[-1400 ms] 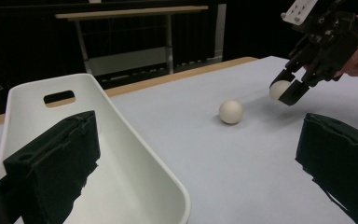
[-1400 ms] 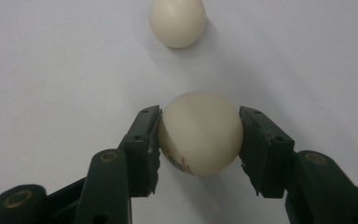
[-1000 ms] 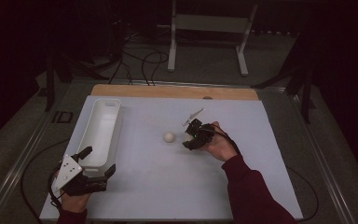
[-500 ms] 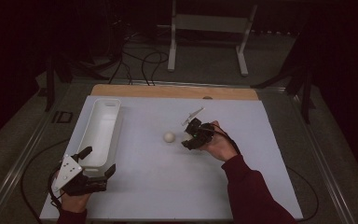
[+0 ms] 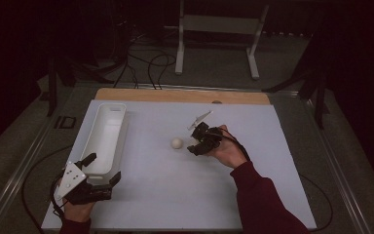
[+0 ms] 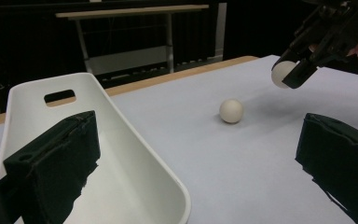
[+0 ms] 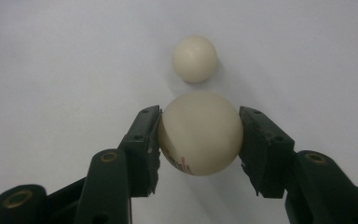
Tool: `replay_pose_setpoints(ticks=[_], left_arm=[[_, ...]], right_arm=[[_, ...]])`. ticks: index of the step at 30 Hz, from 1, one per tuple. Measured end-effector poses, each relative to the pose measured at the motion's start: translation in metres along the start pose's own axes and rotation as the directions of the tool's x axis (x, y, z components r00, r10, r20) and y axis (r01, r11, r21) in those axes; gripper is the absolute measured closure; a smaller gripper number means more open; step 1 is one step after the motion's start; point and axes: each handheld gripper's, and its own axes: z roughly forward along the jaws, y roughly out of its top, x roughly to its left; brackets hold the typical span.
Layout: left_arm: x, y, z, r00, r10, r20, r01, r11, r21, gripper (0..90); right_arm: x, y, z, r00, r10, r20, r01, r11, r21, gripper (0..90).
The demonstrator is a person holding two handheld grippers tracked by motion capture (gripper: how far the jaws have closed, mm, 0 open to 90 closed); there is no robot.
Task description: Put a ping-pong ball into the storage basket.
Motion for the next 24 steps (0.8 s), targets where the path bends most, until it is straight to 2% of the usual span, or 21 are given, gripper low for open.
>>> replay_pose_setpoints(ticks=[21,24], left_arm=[[-0.0001,0.0,0.0001,1.0,0.0,0.0,0.0,1.0,0.003,0.0],[0.0,0.0,0.0002,1.0,0.0,0.001,0.0,1.0,0.003,0.0]], right_arm=[[0.0061,0.0077,-0.0035,0.9998,-0.019,-0.001,0.019,1.0,-0.015,50.3],[0.0074,0.0089,-0.0037,0.9999,-0.011,-0.002,0.011,1.0,-0.02,50.3]])
